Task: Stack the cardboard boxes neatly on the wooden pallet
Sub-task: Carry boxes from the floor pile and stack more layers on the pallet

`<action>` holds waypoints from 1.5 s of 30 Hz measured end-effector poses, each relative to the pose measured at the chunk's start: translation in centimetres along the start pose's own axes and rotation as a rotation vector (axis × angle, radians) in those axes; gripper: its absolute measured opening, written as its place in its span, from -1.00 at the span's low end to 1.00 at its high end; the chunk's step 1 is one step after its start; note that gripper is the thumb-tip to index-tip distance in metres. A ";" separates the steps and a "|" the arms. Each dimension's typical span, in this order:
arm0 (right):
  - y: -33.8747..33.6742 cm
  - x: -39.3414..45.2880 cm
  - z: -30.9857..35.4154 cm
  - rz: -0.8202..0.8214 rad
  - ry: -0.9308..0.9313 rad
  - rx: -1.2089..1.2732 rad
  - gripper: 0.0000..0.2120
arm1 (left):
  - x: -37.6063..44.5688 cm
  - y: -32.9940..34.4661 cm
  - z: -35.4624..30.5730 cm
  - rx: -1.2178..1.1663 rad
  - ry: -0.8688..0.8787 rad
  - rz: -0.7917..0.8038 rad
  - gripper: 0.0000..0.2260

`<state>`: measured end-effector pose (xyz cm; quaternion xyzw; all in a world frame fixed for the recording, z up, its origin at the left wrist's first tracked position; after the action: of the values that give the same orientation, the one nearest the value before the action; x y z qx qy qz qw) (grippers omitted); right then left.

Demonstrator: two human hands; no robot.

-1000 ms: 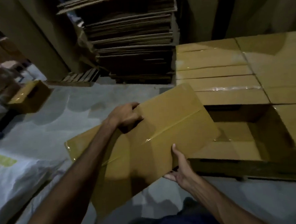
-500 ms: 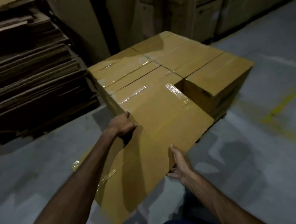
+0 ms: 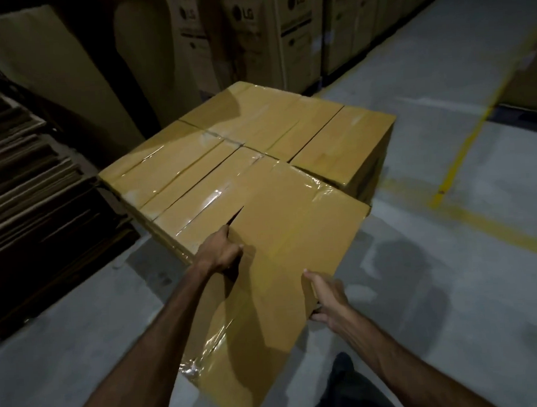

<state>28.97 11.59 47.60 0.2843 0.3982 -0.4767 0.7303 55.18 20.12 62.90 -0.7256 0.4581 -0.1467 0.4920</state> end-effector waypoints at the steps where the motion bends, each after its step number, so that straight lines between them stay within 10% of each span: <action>1: 0.3 -0.3 1.2 0.000 0.002 0.010 0.27 | 1.4 0.0 0.1 0.002 0.001 0.002 -0.48; 11: 3.1 0.6 11.0 -0.010 0.058 -0.014 -0.11 | 15.0 0.1 0.1 -0.054 -0.027 0.115 -0.60; 15: 3.7 2.2 12.5 -0.062 0.074 -0.084 -0.66 | 18.4 1.0 1.4 -0.064 -0.043 0.173 -0.65; 45: 6.5 9.4 16.1 -0.162 0.000 -0.080 -0.66 | 29.5 6.5 6.1 -0.152 -0.079 0.314 -0.58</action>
<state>42.14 -3.15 48.20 0.2215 0.4389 -0.5179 0.7000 71.70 -0.81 47.43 -0.6854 0.5559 -0.0044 0.4702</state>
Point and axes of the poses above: each hand's wrist, its own x-axis towards the middle knuckle, its own y-axis out of the palm, z = x × y, the point moved 4 cm from there along x, towards the middle knuckle, and after that the axes turned 8 degrees about y, right-handed, at the moved point
